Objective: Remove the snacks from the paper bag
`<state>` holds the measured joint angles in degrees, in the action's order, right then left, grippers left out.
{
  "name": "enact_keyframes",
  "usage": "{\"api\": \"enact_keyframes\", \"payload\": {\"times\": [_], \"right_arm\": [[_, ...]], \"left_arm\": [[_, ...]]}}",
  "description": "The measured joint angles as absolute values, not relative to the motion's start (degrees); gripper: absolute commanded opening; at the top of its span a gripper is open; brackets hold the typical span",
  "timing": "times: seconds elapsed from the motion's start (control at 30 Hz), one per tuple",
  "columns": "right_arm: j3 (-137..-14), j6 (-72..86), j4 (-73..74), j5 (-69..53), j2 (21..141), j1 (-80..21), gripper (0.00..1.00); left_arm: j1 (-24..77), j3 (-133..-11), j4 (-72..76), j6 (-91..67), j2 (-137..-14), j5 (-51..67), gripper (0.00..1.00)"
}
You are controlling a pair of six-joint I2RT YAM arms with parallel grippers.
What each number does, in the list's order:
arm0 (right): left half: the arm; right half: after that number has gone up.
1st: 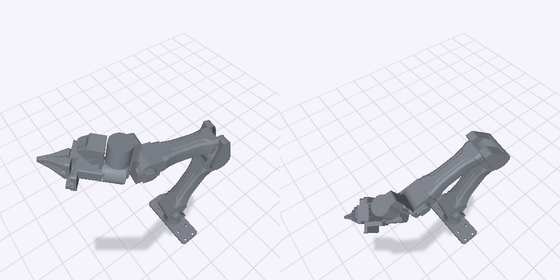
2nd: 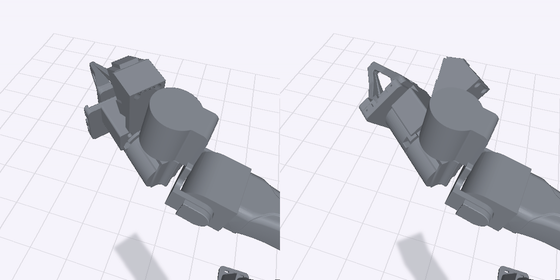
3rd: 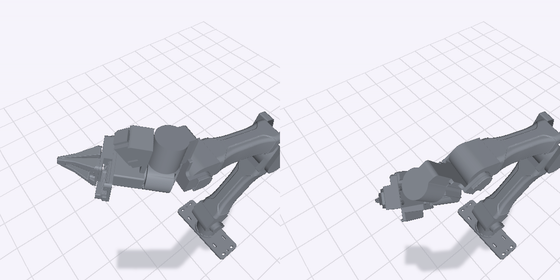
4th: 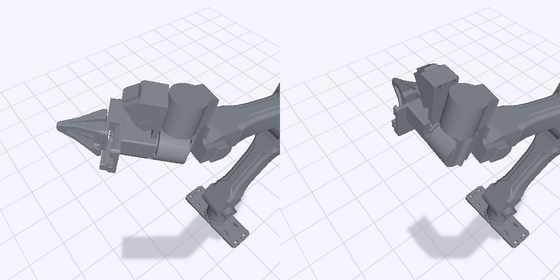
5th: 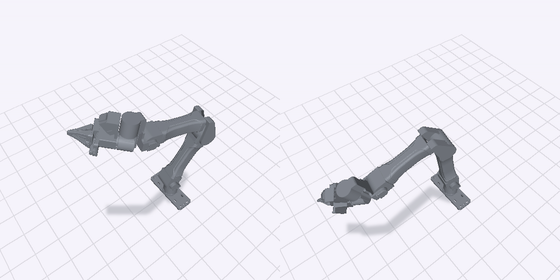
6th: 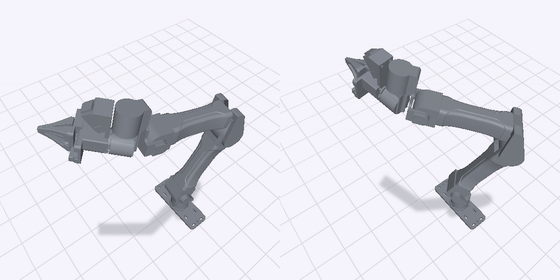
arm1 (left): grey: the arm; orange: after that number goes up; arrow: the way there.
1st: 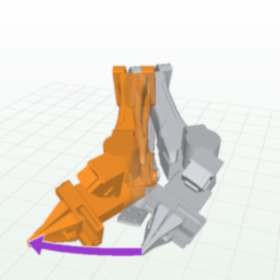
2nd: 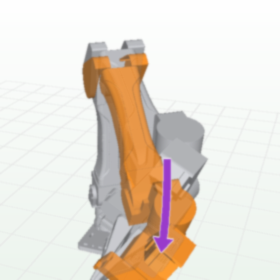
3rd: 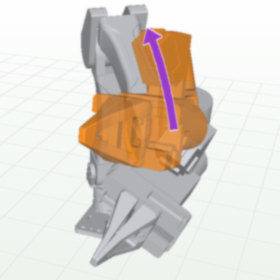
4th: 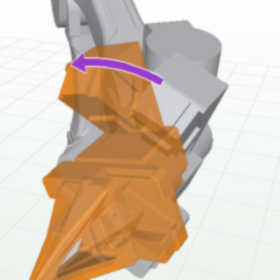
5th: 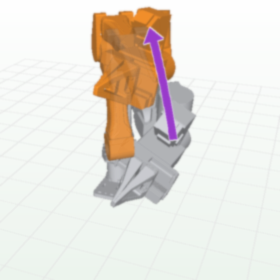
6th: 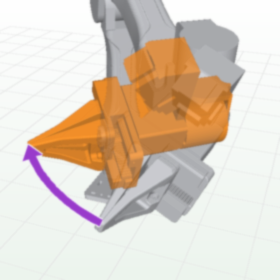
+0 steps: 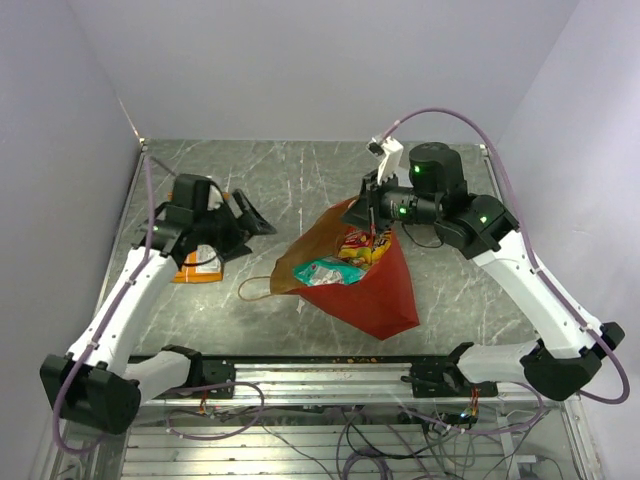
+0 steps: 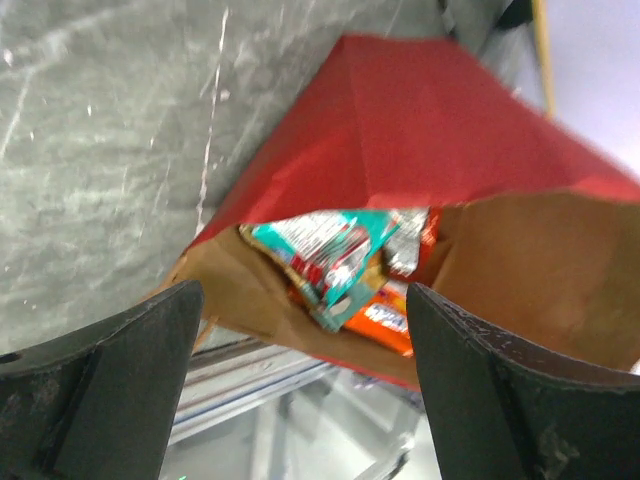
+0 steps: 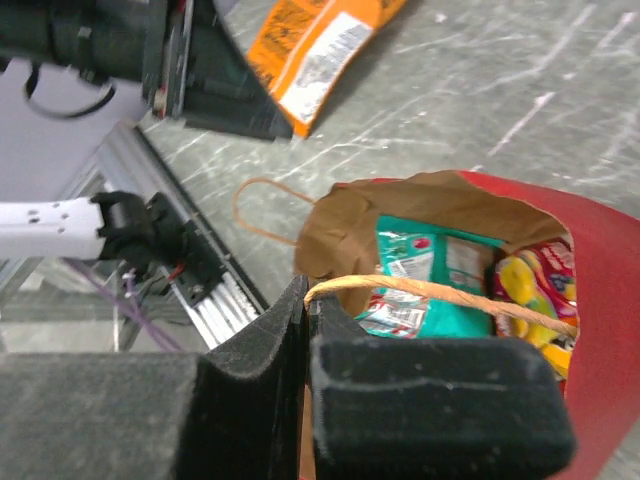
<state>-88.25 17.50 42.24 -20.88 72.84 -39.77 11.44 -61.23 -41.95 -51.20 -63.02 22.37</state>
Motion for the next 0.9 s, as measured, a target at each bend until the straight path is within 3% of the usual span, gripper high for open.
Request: {"api": "enact_keyframes", "payload": {"times": [0.17, 0.37, 0.5, 0.7, 0.83, 0.87, 0.9], "right_arm": [[-88.88, 17.56, 44.99, -13.78, 72.60, -39.77, 0.00], [-87.35, 18.41, 45.78, -8.93, 70.43, -39.77, 0.00], [-87.42, 18.92, 45.98, -6.76, 69.89, -39.77, 0.00], [-88.60, 19.07, 48.23, -3.38, 70.39, -39.77, 0.00], [-89.52, 18.44, 48.51, -1.69, 70.43, -39.77, 0.00], [-89.56, 17.85, 48.51, -1.65, 70.43, -39.77, 0.00], [-89.56, 17.26, 48.51, -1.61, 70.43, -39.77, 0.00]], "left_arm": [[24.05, -62.19, -46.44, -48.27, -65.41, 13.41, 0.93], [32.47, -62.13, -50.30, -45.21, -69.95, 6.04, 0.96], [34.37, -62.13, -52.95, -43.44, -70.59, 3.07, 0.91], [34.52, -61.93, -56.53, -40.75, -69.82, 0.32, 0.98], [34.57, -59.46, -57.08, -39.53, -67.81, -0.38, 0.93], [34.57, -58.70, -56.97, -39.31, -67.83, -0.19, 0.89], [34.57, -57.98, -56.80, -39.16, -68.10, 0.14, 0.78]]}}
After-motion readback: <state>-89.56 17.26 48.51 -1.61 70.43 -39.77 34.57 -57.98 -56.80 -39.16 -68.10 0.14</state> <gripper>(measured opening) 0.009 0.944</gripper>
